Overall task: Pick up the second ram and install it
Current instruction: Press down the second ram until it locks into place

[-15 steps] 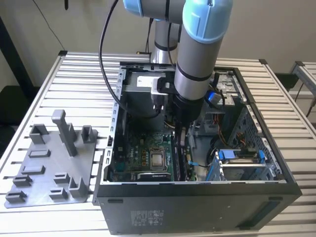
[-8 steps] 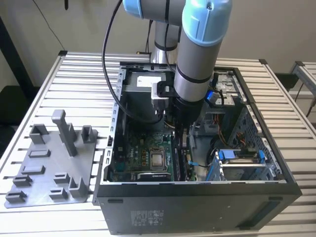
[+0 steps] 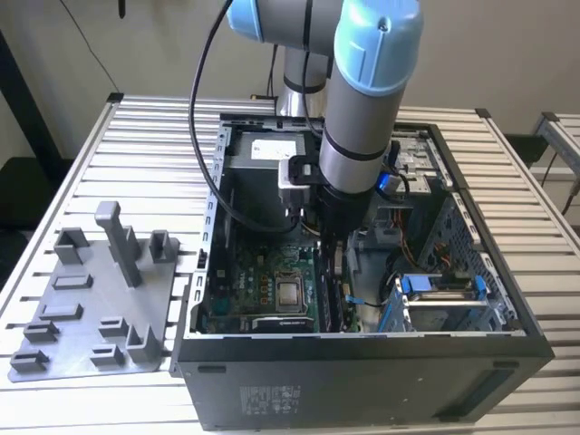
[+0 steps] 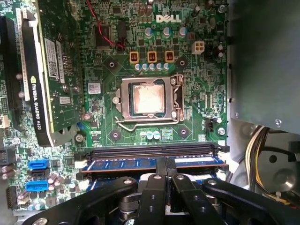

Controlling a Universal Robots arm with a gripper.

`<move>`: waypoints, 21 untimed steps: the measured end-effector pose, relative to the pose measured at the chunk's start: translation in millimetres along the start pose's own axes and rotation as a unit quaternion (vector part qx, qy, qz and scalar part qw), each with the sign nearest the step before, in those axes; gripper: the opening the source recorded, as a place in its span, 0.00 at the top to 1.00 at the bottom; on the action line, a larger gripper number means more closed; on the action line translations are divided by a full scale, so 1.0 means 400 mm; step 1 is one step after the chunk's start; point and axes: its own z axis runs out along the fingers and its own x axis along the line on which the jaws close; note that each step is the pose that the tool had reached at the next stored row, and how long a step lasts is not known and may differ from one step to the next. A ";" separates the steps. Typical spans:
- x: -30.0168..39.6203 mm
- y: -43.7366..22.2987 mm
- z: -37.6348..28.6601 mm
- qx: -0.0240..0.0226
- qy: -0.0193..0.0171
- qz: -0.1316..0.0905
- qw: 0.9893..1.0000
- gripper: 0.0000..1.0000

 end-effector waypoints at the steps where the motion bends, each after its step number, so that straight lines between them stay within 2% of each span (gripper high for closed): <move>1: 0.000 0.000 0.004 0.000 0.000 0.000 1.000 0.89; 7: 0.002 0.000 0.028 0.000 0.001 0.000 1.000 0.89; 10: 0.002 0.000 0.028 0.000 0.000 0.000 1.000 0.89; 11: 0.000 0.000 0.020 0.000 -0.001 0.000 1.000 0.89; 13: 0.000 0.000 -0.004 0.000 0.000 0.000 1.000 0.89; 21: -0.006 0.001 -0.095 0.000 0.000 0.000 1.000 0.89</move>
